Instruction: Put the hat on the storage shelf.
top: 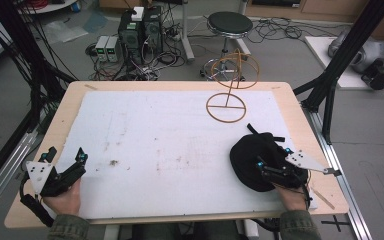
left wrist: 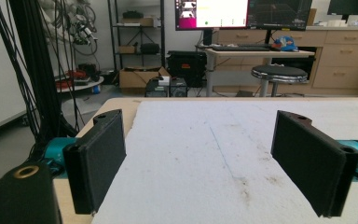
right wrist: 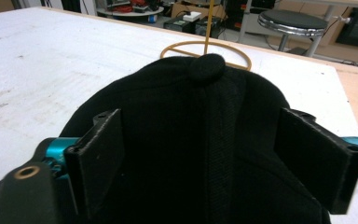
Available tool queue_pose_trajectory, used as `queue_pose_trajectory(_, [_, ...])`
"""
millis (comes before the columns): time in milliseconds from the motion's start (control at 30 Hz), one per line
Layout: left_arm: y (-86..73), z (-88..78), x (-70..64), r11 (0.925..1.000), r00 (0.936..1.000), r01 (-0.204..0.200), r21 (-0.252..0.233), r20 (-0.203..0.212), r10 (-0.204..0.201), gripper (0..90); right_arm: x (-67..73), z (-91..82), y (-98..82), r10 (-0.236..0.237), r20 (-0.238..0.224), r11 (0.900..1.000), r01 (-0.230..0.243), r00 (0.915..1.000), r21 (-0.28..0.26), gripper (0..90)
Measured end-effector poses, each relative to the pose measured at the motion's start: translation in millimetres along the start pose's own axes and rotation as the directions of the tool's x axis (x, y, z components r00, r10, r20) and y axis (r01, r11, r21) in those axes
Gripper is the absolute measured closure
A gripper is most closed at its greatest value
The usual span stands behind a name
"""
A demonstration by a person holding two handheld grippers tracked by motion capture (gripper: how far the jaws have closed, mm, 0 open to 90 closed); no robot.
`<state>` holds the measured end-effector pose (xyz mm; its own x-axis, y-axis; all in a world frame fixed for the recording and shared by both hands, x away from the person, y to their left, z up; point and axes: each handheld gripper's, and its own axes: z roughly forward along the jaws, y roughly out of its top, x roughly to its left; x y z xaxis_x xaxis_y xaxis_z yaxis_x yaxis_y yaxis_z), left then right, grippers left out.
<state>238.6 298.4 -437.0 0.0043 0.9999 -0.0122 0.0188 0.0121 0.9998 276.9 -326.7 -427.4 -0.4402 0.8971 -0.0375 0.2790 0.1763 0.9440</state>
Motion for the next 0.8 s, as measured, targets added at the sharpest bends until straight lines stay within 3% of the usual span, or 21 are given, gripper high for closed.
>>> queue_pose_trajectory(300, [0.1,-0.4,-0.4,1.0,1.0,-0.001,-0.001,0.0,0.001,17.9,0.3,-2.3,-3.1,0.033,-0.014,0.999,-0.033,0.9994,0.025,26.3])
queue_pose_trajectory(467, [0.0,-0.6,-0.5,1.0,1.0,-0.003,-0.001,0.001,0.003,17.9,0.2,-4.2,-3.0,0.03,-0.024,0.999,-0.03,0.9993,0.019,37.4])
queue_pose_trajectory(500, [-0.1,-0.7,-0.7,1.0,1.0,-0.003,-0.001,0.002,0.003,18.0,-0.3,-4.4,-2.9,0.03,-0.026,0.999,-0.03,0.9992,0.018,40.7])
queue_pose_trajectory(533, [-0.2,-0.7,-1.0,1.0,1.0,-0.004,-0.001,0.003,0.004,18.0,-0.4,-5.0,-2.1,0.053,-0.047,0.998,-0.052,0.9975,0.023,50.0])
queue_pose_trajectory(567, [-0.1,-0.6,-1.1,1.0,1.0,-0.005,-0.001,0.004,0.005,18.0,-0.4,-5.0,-2.1,0.053,-0.047,0.998,-0.052,0.9975,0.023,50.0])
queue_pose_trajectory(600, [-0.2,-0.5,-1.3,1.0,1.0,-0.006,0.0,0.005,0.006,18.0,0.0,-5.5,-1.0,0.051,-0.034,0.998,-0.05,0.9981,0.025,59.7])
queue_pose_trajectory(633, [-0.2,-0.5,-1.4,1.0,1.0,-0.008,0.001,0.006,0.008,18.0,0.0,-5.5,-1.0,0.051,-0.034,0.998,-0.05,0.9981,0.025,59.7])
queue_pose_trajectory(667, [-0.3,-0.2,-1.5,1.0,0.9999,-0.007,0.001,0.008,0.007,18.1,-2.7,-6.3,-0.7,0.068,-0.044,0.997,-0.067,0.9967,0.032,75.7])
queue_pose_trajectory(700, [-0.3,-0.2,-1.5,1.0,0.9999,-0.007,0.001,0.008,0.007,18.1,-2.7,-6.3,-0.7,0.068,-0.044,0.997,-0.067,0.9967,0.032,75.7])
queue_pose_trajectory(733, [-0.4,-0.1,-1.5,1.0,1.0,-0.007,0.0,0.006,0.007,18.1,-4.0,-6.6,-0.9,0.073,-0.053,0.997,-0.072,0.9959,0.031,81.4])
queue_pose_trajectory(800, [-0.3,-0.1,-1.6,1.0,1.0,-0.006,0.001,0.006,0.006,18.2,-3.1,-7.1,-0.6,0.043,-0.053,0.998,-0.04,0.9977,0.045,85.3])
